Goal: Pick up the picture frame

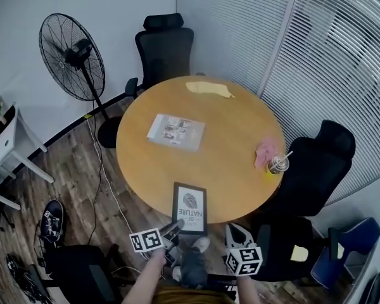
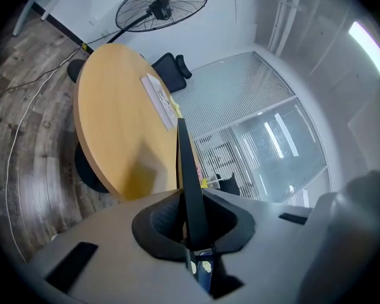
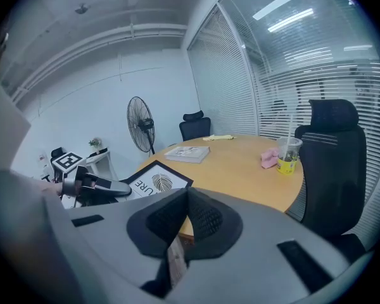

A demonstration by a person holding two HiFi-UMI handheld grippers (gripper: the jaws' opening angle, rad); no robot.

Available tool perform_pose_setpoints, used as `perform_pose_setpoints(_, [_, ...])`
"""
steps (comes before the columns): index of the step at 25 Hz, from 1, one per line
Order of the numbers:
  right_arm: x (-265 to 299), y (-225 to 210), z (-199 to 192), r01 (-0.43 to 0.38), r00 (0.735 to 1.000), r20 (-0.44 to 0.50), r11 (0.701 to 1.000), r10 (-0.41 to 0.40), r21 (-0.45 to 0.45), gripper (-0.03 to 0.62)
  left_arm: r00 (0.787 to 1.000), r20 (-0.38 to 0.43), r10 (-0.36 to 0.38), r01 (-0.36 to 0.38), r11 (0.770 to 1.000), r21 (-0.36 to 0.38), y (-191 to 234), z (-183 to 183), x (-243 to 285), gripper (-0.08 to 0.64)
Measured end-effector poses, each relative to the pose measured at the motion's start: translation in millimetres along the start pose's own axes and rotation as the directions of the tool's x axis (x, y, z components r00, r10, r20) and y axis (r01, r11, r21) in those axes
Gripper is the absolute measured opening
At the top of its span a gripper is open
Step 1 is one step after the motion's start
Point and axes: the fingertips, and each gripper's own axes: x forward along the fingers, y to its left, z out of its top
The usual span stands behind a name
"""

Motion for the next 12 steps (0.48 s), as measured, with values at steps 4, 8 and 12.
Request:
perform_pose_setpoints(4, [-7,7,7,-0.001,1.0,0.024,1.0,0.002,-0.015,0.013,1.0,0.016,-0.007,0.007,1.0,0.026,-11,3,-9,0.063])
perform_pose_setpoints(8, [-16,12,19,0.0,0.998,0.059,1.0,0.0,0.0,0.013,0.998,0.04,-0.045,0.043,0.998,0.045,-36,10,-18,0.063])
perform_pose_setpoints(12, [-24,20,28,0.0,0.996,0.094,1.0,0.002,-0.013,0.012,0.993,0.062,-0.097,0.093,0.993,0.07,-62,13,-27,0.063])
